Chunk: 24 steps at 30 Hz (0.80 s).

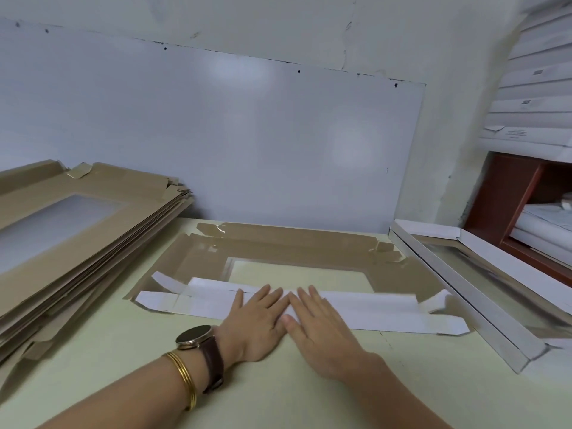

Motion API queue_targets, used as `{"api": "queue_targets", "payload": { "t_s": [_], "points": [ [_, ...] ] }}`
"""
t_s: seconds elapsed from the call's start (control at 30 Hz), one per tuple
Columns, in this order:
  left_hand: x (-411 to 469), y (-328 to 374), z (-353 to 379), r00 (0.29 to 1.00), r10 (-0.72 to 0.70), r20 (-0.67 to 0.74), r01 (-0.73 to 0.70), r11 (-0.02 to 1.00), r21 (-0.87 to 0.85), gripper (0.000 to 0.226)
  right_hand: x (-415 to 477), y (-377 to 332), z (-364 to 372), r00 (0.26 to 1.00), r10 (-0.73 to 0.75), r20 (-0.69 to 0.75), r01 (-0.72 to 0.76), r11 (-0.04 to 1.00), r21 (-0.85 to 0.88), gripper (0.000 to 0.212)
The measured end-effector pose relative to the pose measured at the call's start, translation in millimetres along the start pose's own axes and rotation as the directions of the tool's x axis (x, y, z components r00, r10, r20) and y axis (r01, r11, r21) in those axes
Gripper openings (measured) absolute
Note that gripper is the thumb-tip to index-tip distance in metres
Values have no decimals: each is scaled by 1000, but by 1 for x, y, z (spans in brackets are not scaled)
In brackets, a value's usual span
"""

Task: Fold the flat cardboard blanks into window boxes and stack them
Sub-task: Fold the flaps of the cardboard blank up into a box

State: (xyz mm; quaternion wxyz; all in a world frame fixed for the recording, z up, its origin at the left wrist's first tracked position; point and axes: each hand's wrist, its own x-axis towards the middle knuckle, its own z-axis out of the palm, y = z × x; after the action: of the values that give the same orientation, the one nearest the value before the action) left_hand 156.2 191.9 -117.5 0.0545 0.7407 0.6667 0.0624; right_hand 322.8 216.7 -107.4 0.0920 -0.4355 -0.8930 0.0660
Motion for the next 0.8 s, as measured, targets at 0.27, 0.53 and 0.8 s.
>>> {"api": "queue_targets", "payload": {
  "t_s": [0.27,0.53,0.8],
  "points": [
    [0,1,5,998,-59,16,57,994,91,60,-2,6,-3,984,42,171,-41,999,-12,69],
    [-5,-13,-4,988,-130,84,127,991,36,59,-16,65,-16,967,158,199,-159,987,-8,76],
    [-24,-41,-14,982,-170,81,168,985,38,60,-44,115,-26,956,256,144,-258,966,-10,76]
  ]
}}
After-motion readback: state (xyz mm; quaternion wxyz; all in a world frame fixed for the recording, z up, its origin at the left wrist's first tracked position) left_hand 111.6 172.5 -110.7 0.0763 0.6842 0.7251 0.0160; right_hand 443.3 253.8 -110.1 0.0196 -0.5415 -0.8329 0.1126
